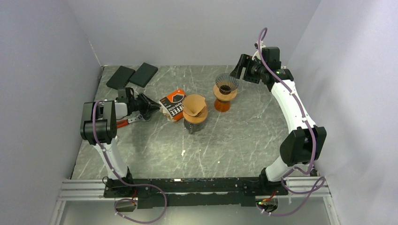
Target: Place the coffee filter in the dripper
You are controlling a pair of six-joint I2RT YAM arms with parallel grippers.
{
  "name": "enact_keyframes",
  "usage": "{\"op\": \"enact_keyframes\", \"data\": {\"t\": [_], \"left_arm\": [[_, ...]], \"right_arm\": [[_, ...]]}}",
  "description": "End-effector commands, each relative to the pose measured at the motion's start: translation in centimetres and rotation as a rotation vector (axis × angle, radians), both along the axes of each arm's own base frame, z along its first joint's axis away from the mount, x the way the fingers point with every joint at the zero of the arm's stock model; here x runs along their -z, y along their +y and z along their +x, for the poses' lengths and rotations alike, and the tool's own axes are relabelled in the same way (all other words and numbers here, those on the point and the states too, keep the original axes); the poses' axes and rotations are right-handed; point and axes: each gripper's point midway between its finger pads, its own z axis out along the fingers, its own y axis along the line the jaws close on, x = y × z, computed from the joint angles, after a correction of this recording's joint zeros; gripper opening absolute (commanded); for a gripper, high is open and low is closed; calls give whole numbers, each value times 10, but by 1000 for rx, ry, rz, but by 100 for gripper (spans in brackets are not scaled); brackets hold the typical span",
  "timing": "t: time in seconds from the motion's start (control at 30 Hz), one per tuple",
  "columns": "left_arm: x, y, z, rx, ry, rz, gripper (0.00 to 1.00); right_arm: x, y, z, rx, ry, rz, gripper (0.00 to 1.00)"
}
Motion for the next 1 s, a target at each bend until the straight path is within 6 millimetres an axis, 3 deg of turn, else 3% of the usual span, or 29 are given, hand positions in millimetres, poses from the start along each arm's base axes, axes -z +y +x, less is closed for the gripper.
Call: {"op": "enact_keyframes", "data": {"t": [0.0,0.3,0.37,0.47,0.53,0.73,0.97], "left_arm": [[-20,-9,14,20,-82,-18,29],[-27,-6,10,1,-89,24,29],[-32,-4,9,-7,-95,48,33],[-36,-1,7,-13,-101,87,48],[-38,-1,6,-10,-104,100,52],[-37,-8,6,4,-111,80,34],[-29,-15,8,19,-104,68,30]], "right_arm": [[-23,-5,3,14,-81,-7,77],[-24,-5,1,15,-87,-5,77],[-24,-4,1,14,-86,-4,77],[-23,-4,0,13,-85,-2,77],[-24,-4,0,11,-87,2,77],[-22,-3,0,10,-85,4,77],[-23,-5,-2,15,-86,-4,77]]}}
